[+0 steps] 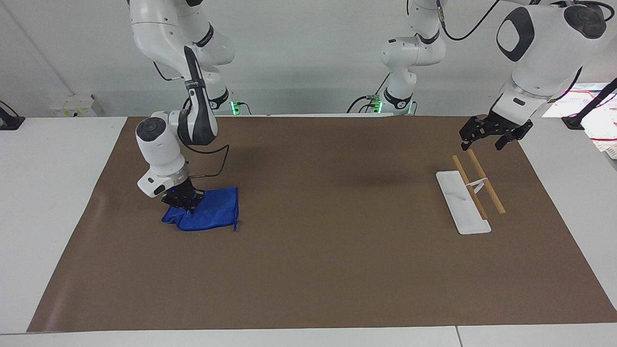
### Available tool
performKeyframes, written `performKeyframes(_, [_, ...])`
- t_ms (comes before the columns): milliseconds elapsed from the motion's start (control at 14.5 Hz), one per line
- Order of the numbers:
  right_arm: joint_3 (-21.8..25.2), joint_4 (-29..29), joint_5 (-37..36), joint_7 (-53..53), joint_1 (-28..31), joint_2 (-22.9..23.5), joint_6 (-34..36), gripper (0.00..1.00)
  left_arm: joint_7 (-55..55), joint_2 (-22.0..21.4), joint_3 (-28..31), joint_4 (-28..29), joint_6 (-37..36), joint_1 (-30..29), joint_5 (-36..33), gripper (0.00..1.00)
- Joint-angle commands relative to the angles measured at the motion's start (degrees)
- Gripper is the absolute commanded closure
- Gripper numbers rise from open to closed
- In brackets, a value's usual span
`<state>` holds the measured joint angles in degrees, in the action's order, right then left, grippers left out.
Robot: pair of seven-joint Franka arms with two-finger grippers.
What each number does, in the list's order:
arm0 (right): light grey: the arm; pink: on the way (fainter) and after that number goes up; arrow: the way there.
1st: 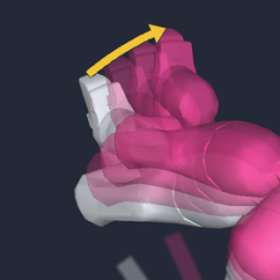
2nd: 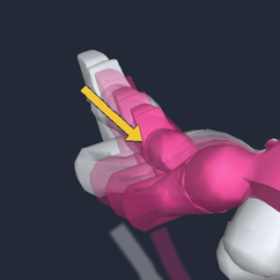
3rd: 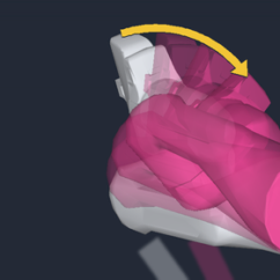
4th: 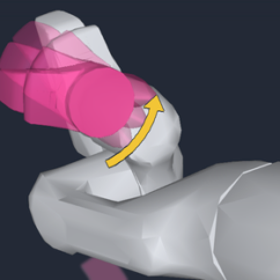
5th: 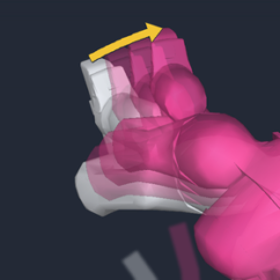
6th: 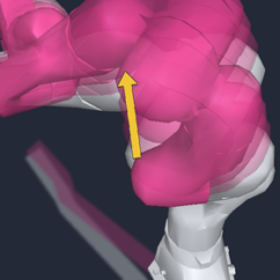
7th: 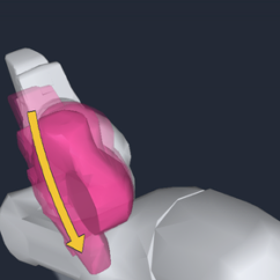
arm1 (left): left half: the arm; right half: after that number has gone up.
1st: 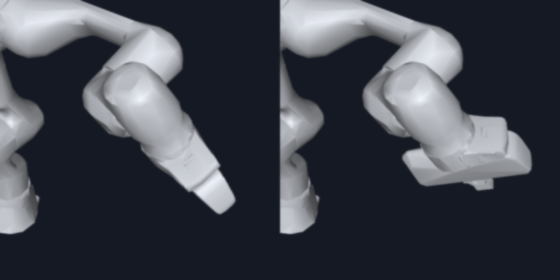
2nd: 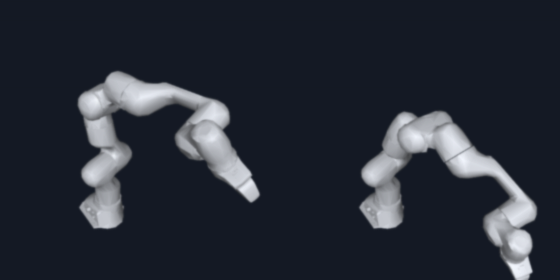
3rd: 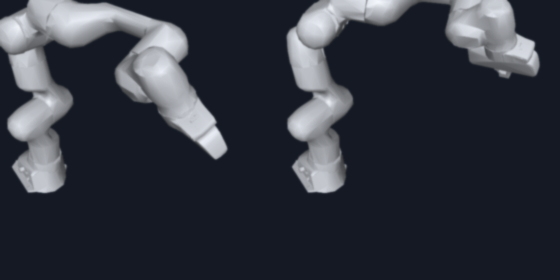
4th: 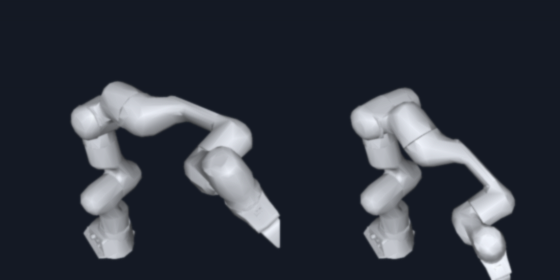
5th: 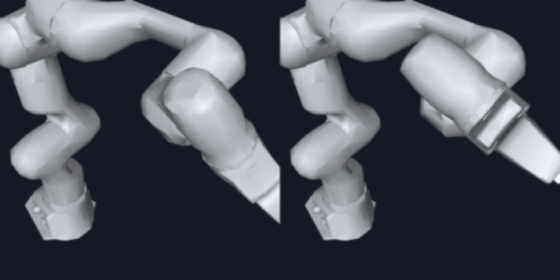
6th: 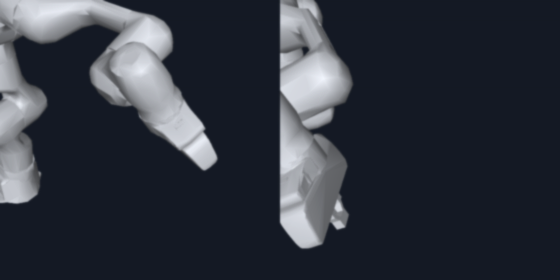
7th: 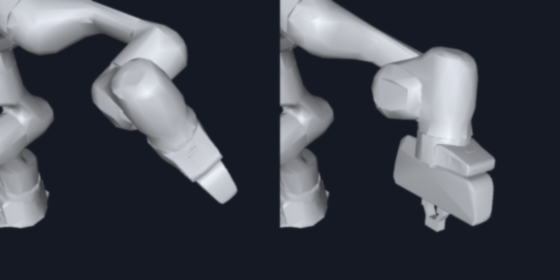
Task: Right arm passes towel to left arm to hang
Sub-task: 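Reach the right gripper down and grasp the blue towel's edge, then lift the blue towel with the right gripper toward the left gripper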
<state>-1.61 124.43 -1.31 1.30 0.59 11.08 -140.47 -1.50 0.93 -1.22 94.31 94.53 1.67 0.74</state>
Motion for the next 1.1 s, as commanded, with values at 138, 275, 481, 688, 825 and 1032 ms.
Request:
performKeyframes(138, [-3.4,-15.7,8.4,-4.0,-0.2,-3.3,20.4,1.0,-0.6,-1.7,-0.4,2.2,1.0,-0.5,-1.0,0.0])
performKeyframes(275, [-5.6,-24.0,9.3,-11.0,-0.2,-2.5,27.6,1.0,-0.6,-1.8,-0.4,2.2,1.0,-0.5,-1.0,0.0])
performKeyframes(481, [-9.7,-33.4,14.5,-22.3,-0.2,-0.6,31.8,1.0,-0.6,-1.8,-0.4,2.2,1.0,-0.5,-1.0,0.0])
performKeyframes(688, [-11.2,-36.6,24.6,-32.8,-2.1,1.1,27.8,1.0,-0.6,-1.7,-0.4,2.2,1.0,-0.5,-1.0,0.0])
performKeyframes(825, [-11.2,-35.4,29.0,-39.1,-6.4,1.7,19.1,1.0,-0.6,-1.7,-0.4,2.2,1.0,-0.5,-1.0,0.0])
performKeyframes(1032, [-11.2,-34.4,32.8,-56.6,-12.5,2.8,5.3,1.0,-0.6,-1.7,-0.4,2.2,1.0,-0.5,-1.0,0.0])
